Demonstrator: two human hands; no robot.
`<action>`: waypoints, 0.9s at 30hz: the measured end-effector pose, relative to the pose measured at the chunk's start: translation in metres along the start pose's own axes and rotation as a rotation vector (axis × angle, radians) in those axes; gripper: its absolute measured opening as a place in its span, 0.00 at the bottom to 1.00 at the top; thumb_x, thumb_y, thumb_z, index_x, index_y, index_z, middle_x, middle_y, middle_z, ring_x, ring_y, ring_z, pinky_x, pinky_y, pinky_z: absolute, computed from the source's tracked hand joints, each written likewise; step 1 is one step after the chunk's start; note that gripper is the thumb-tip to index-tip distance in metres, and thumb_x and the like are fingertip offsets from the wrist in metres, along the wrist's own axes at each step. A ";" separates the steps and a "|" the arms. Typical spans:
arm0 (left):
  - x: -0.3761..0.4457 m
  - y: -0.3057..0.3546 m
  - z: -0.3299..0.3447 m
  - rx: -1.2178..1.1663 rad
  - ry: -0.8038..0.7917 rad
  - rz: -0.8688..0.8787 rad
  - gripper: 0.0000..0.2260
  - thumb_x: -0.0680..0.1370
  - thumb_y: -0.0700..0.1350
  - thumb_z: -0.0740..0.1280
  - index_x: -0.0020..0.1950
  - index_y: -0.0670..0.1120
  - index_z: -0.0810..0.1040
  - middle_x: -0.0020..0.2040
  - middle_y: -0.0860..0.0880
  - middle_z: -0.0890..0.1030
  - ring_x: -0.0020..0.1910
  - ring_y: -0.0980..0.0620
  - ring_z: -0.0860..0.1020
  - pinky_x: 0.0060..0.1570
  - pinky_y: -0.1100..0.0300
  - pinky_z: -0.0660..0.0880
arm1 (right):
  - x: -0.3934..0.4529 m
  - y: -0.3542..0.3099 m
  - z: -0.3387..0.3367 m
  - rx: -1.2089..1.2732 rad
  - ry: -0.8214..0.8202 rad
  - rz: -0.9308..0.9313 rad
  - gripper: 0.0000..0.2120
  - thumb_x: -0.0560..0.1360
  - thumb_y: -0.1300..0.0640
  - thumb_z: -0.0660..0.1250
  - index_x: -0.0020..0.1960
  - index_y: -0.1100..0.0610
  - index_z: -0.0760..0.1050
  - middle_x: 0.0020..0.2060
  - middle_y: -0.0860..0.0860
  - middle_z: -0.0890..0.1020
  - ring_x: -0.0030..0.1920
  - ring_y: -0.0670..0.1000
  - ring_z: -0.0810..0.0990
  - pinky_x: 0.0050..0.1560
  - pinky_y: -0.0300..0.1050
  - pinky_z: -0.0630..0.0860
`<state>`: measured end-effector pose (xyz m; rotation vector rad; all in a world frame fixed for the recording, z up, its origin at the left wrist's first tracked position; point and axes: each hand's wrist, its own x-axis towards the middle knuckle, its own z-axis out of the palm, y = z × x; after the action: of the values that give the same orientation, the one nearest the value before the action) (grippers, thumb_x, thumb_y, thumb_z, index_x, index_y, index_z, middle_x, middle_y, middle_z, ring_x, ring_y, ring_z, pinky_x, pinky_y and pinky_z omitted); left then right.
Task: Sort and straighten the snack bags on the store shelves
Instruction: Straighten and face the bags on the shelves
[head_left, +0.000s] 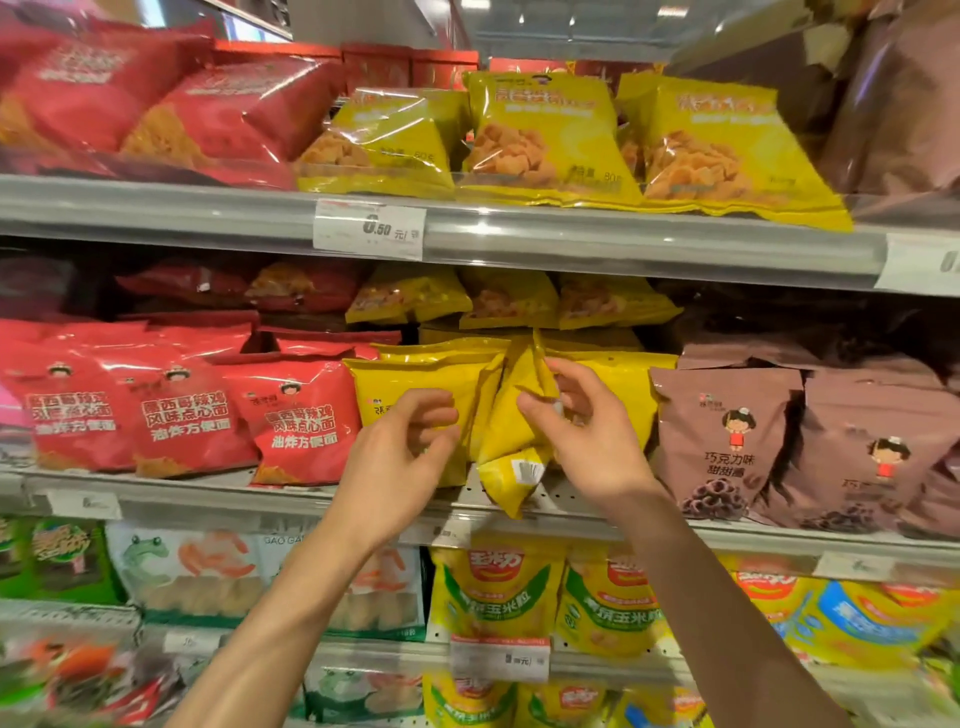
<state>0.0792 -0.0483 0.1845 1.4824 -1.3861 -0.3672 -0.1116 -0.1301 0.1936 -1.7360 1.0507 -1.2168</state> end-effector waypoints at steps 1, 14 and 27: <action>0.003 0.001 0.000 -0.038 -0.015 -0.027 0.13 0.81 0.45 0.71 0.65 0.52 0.78 0.55 0.57 0.85 0.49 0.62 0.83 0.53 0.57 0.81 | 0.000 0.000 -0.007 0.047 -0.035 0.010 0.20 0.76 0.51 0.74 0.67 0.44 0.76 0.60 0.43 0.80 0.62 0.40 0.78 0.60 0.31 0.73; 0.036 0.023 0.021 -0.155 -0.368 -0.134 0.43 0.67 0.60 0.75 0.79 0.48 0.66 0.72 0.50 0.76 0.62 0.58 0.81 0.60 0.63 0.78 | 0.009 0.011 -0.047 0.663 -0.198 0.252 0.19 0.73 0.57 0.67 0.63 0.59 0.77 0.57 0.56 0.86 0.60 0.55 0.84 0.66 0.60 0.76; 0.043 0.024 0.046 -0.247 -0.284 -0.102 0.26 0.69 0.46 0.81 0.64 0.45 0.77 0.50 0.50 0.88 0.47 0.56 0.87 0.44 0.63 0.82 | -0.016 -0.001 -0.058 0.041 -0.104 0.147 0.18 0.73 0.55 0.77 0.54 0.57 0.71 0.40 0.48 0.79 0.38 0.35 0.80 0.37 0.23 0.72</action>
<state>0.0422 -0.1020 0.2022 1.3342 -1.4281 -0.8102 -0.1699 -0.1225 0.2043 -1.6420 1.0642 -1.0392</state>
